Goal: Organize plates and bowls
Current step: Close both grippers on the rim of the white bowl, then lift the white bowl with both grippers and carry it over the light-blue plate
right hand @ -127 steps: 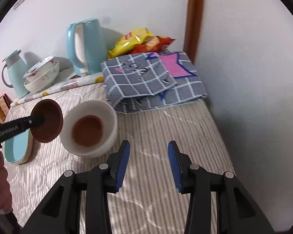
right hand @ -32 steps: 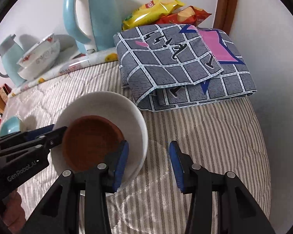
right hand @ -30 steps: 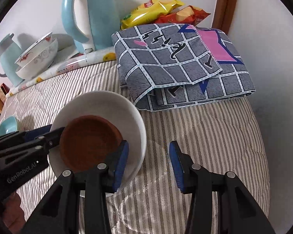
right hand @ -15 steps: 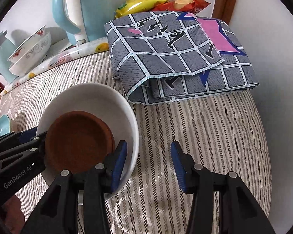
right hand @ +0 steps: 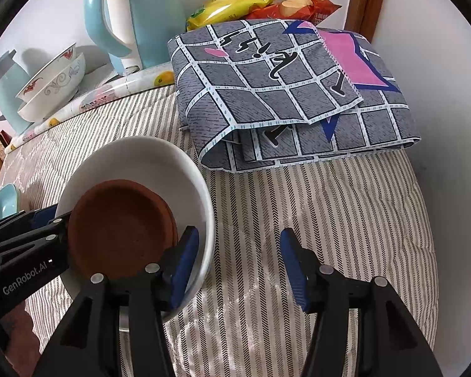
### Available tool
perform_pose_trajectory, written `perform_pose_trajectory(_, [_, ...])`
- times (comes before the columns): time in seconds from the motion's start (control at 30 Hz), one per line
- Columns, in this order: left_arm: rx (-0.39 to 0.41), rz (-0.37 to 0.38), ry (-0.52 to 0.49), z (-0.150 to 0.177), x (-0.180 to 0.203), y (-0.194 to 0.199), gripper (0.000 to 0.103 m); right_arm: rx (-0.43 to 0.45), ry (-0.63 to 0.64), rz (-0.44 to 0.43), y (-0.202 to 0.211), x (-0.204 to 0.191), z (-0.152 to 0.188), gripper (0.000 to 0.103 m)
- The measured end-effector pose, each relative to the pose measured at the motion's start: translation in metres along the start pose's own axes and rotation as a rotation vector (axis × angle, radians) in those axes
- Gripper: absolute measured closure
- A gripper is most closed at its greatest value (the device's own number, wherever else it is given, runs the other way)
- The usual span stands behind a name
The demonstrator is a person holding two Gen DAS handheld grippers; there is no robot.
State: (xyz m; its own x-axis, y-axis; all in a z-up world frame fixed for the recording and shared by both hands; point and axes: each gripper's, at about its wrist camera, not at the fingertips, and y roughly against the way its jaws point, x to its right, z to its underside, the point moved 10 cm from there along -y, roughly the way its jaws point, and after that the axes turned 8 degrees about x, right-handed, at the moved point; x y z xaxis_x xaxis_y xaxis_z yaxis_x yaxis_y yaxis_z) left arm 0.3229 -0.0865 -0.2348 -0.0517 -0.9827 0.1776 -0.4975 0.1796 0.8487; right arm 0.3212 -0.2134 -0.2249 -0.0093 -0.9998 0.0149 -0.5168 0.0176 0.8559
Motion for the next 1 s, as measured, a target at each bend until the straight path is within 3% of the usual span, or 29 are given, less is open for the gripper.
perform_pose_trajectory(0.2, [0.02,-0.009,0.001,-0.001,0.001,0.001,0.067,0.002,-0.013,-0.009,-0.001,0.0,0.0,0.053])
perform_pose_trajectory(0.3, [0.014,0.037,0.023,0.0,0.007,0.0,0.082,0.003,-0.028,-0.057,-0.001,-0.006,0.001,0.071])
perform_pose_trajectory(0.33, [0.015,0.039,0.017,0.0,0.009,0.0,0.088,0.006,-0.031,-0.08,0.0,-0.01,0.0,0.081])
perform_pose_trajectory(0.4, [0.024,0.014,-0.03,-0.001,0.016,0.001,0.092,0.014,-0.009,-0.096,0.002,-0.019,0.0,0.089])
perform_pose_trajectory(0.5, [0.041,-0.001,-0.034,-0.002,0.017,0.003,0.093,0.035,0.007,-0.049,0.003,-0.021,-0.001,0.09])
perform_pose_trajectory(1.0, [0.072,-0.009,-0.024,0.008,0.011,0.027,0.096,0.047,-0.048,-0.068,0.022,-0.024,0.011,0.093])
